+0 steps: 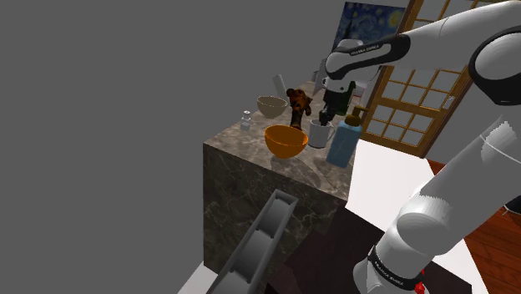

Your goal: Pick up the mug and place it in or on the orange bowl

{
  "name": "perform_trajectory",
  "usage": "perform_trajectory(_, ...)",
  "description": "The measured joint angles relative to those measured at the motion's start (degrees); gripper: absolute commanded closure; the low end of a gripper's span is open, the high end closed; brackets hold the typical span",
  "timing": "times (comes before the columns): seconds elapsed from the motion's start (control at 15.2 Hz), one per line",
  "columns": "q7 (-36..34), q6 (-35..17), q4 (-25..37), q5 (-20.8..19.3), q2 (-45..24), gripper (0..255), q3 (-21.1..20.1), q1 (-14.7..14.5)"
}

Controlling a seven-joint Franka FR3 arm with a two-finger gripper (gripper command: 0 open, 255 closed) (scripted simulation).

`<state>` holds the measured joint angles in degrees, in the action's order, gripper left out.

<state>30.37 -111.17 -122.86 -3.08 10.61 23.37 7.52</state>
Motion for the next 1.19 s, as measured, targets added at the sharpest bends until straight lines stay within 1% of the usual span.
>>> perform_trajectory(1.19,-0.4,13.7,12.3,-0.2,1.4,255,-0.7,-0.2)
